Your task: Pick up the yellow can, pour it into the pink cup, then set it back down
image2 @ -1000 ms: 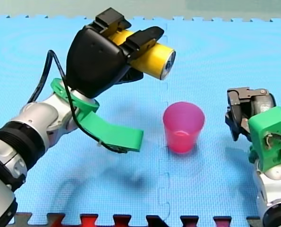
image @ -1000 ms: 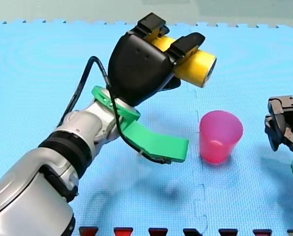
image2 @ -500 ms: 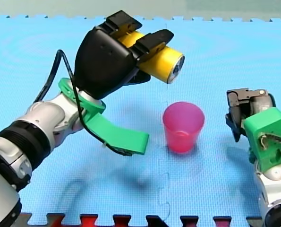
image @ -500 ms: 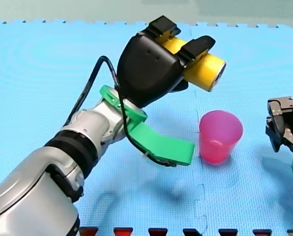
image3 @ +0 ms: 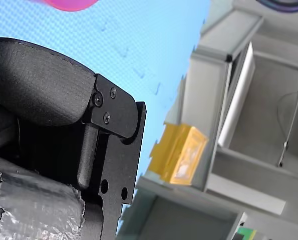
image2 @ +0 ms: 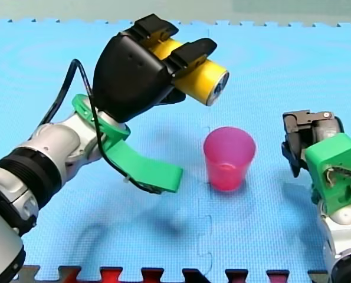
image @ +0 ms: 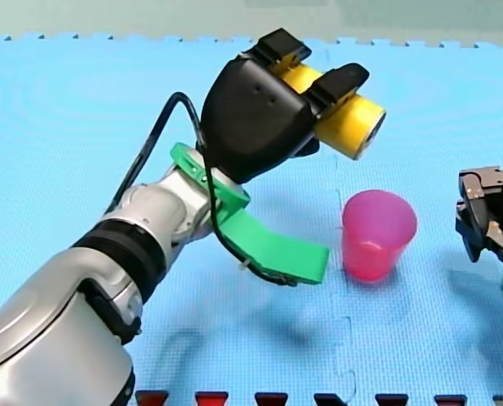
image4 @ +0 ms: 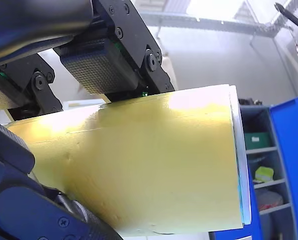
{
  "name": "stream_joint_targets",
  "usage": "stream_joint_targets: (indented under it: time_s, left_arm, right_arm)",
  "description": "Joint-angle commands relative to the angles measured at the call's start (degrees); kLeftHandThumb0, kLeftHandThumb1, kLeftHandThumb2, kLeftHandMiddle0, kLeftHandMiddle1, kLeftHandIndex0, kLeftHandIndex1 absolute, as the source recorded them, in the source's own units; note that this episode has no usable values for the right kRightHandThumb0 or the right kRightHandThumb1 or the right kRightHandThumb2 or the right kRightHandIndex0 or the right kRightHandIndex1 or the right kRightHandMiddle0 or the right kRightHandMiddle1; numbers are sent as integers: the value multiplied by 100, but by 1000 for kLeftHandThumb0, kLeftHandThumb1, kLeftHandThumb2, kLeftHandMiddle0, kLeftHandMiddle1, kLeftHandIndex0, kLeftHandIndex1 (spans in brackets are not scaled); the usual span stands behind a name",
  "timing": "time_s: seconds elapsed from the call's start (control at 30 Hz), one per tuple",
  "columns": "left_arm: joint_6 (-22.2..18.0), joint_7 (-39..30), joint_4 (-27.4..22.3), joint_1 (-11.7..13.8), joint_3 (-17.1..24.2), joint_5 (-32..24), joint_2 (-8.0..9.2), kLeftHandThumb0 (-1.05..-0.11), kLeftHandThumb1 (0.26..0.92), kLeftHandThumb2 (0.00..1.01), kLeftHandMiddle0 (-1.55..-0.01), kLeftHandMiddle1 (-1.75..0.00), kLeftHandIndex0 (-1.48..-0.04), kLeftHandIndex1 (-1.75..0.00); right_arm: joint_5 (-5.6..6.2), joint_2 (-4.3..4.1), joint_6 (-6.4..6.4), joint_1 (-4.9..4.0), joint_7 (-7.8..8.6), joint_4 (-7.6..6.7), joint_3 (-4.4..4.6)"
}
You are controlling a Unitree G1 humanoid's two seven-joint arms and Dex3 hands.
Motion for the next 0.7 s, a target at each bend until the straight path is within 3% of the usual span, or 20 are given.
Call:
stream_joint_targets:
  time_s: [0.0, 0.67]
  left_arm:
    - [8, 11, 1, -88, -10, 5, 35, -341, 831, 0, -1112, -661, -1220, -7]
    - [-80, 38, 24, -131, -104, 50, 126, -344, 838, 1, -979, -1031, -1260, -18]
  right_arm:
    - [15, -31, 19, 1, 1, -17, -1]
    - [87, -34, 44, 19, 94, -68, -29]
